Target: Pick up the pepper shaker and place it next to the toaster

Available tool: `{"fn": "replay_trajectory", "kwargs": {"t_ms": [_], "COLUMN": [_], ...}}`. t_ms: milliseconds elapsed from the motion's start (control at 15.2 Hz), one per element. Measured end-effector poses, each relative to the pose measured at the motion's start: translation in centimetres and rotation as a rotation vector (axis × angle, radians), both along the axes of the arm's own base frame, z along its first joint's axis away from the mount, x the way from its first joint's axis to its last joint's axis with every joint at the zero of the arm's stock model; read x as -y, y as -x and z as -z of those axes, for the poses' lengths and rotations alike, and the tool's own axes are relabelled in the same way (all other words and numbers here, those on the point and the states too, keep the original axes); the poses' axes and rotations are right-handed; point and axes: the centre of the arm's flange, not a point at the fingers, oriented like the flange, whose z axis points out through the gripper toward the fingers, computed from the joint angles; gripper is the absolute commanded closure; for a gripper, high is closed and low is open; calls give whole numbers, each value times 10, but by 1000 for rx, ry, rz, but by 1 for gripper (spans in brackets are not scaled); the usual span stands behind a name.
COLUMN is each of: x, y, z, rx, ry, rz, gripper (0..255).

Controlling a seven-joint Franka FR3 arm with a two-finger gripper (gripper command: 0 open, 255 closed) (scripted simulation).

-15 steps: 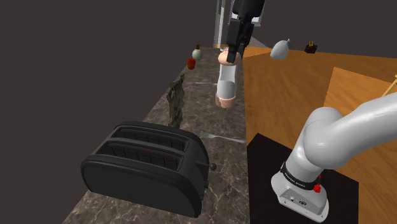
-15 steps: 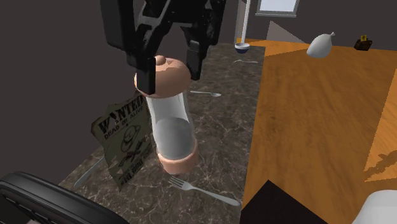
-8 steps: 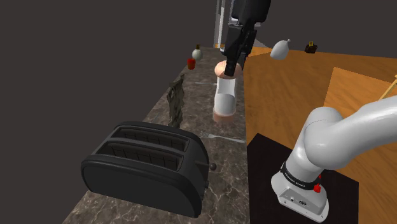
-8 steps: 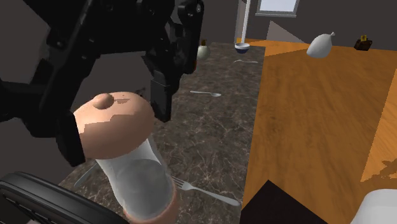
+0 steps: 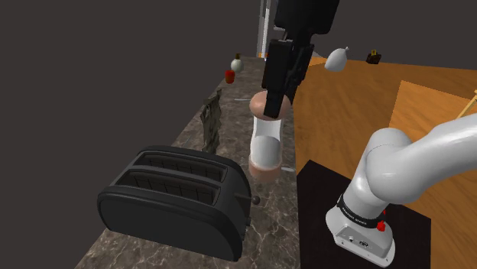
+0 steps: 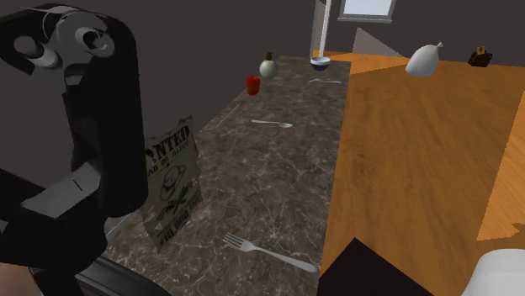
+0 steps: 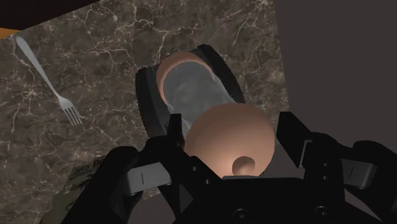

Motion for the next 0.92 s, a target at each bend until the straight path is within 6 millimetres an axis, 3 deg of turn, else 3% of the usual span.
{"fn": "replay_trajectory", "kwargs": {"t_ms": [924], "x": [-157], "y": [84], "z": [2], "rx": [0], "ry": [0], "rz": [0], "gripper": [255]}}
